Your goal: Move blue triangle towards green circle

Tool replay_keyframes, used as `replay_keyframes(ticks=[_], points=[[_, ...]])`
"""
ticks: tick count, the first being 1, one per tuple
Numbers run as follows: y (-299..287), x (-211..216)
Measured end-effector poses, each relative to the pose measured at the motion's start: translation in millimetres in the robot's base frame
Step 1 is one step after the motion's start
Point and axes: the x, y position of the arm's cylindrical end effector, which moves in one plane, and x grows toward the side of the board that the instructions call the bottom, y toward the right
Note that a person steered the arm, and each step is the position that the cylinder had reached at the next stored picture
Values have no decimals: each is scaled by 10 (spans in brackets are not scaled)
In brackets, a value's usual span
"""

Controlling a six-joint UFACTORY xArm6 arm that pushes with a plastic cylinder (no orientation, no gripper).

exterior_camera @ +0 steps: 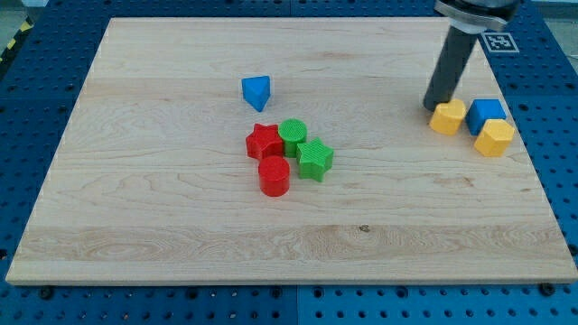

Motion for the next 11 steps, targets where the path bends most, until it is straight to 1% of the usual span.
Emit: replay_keyframes(ticks=[1, 2, 3, 4, 5, 6, 7, 8, 10, 11], points=[[70, 130], [-73, 145], [-469, 29], [-1095, -214], [-1943, -565], [-2906, -794], [-3822, -698], [-3852, -554], [-2895, -500], [-2635, -363]])
